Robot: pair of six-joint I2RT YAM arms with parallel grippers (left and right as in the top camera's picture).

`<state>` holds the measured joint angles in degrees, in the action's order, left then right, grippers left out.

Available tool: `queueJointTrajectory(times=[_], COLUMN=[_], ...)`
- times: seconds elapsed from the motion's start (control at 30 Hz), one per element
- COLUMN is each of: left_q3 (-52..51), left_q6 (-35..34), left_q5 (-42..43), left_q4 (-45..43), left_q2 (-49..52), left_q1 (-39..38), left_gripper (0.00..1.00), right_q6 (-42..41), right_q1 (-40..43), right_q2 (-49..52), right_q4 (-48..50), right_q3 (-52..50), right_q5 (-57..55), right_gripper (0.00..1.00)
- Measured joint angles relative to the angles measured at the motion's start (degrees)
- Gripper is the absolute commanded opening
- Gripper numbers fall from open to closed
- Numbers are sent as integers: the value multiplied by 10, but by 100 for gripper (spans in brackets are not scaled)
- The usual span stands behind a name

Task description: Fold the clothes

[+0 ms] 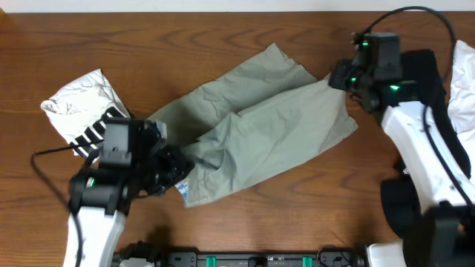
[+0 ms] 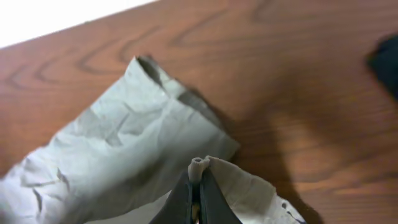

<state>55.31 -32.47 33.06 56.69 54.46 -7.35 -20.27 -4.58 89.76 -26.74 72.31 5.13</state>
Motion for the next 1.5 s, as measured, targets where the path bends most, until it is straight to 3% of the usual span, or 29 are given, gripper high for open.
queueJointTrajectory(times=[0.23, 0.73, 0.97, 1.27, 1.5], left_q3=[42, 94, 94, 43, -8], left_q6=[6, 5, -71, -172, -208], left_q5=[15, 0, -147, -249, -287], left_q4=[-1, 75, 191, 195, 165], left_q2=[-86, -87, -87, -87, -86], left_q1=[-50, -153, -154, -154, -154], left_gripper=[6, 6, 6, 6, 6], right_q6=[0, 15, 17, 22, 35], right_q1=[52, 105, 104, 53, -2], right_q2=[-120, -246, -205, -90, -4], right_q4=[-39, -81, -63, -15, 82], right_q3=[0, 0, 0, 0, 0], right_q5=[-4, -54, -13, 49, 52], right_gripper=[1, 1, 1, 1, 1])
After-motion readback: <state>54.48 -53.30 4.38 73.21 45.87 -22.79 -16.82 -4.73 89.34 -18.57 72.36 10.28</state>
